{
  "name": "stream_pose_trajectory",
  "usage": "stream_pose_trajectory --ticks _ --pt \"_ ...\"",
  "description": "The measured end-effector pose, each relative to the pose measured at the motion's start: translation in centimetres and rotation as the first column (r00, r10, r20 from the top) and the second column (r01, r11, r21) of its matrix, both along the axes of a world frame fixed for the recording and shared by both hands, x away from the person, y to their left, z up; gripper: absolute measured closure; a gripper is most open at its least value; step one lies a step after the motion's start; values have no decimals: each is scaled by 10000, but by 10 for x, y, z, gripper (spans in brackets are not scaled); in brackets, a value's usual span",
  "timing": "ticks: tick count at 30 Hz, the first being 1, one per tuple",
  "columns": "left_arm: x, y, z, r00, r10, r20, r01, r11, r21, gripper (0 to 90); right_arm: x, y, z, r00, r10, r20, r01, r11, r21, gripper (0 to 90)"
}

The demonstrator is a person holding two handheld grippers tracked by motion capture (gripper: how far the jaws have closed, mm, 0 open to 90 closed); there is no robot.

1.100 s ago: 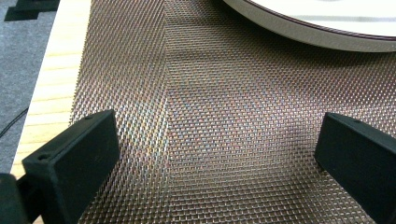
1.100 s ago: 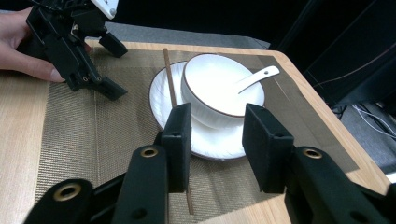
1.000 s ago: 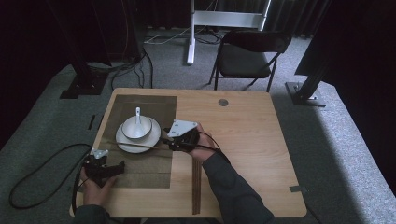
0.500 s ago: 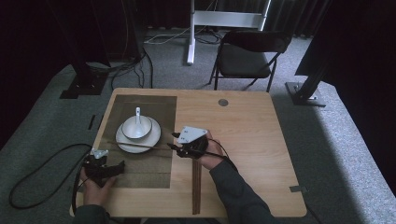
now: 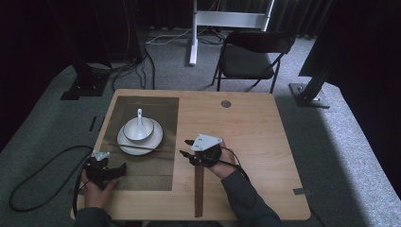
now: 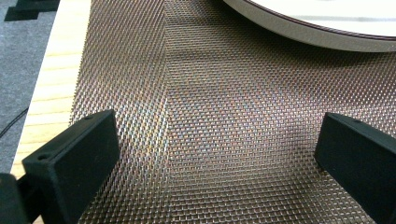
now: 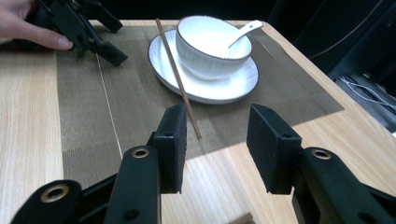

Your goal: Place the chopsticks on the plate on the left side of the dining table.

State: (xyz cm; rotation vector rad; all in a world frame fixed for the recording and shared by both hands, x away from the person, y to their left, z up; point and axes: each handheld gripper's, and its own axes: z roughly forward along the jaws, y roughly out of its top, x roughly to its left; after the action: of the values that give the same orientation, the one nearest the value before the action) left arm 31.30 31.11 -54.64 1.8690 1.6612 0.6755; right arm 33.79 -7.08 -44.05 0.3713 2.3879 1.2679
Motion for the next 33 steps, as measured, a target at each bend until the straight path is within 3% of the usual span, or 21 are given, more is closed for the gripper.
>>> stream_pose_trajectory --ticks 15,33 --pt "0 0 0 10000 1 7 -1 10000 -2 2 -13 -32 -23 9974 -571 -445 571 9984 -20 567" --pt "0 0 0 10000 0 5 0 10000 -1 2 -23 -45 -58 9911 -899 -979 841 9945 -624 554"
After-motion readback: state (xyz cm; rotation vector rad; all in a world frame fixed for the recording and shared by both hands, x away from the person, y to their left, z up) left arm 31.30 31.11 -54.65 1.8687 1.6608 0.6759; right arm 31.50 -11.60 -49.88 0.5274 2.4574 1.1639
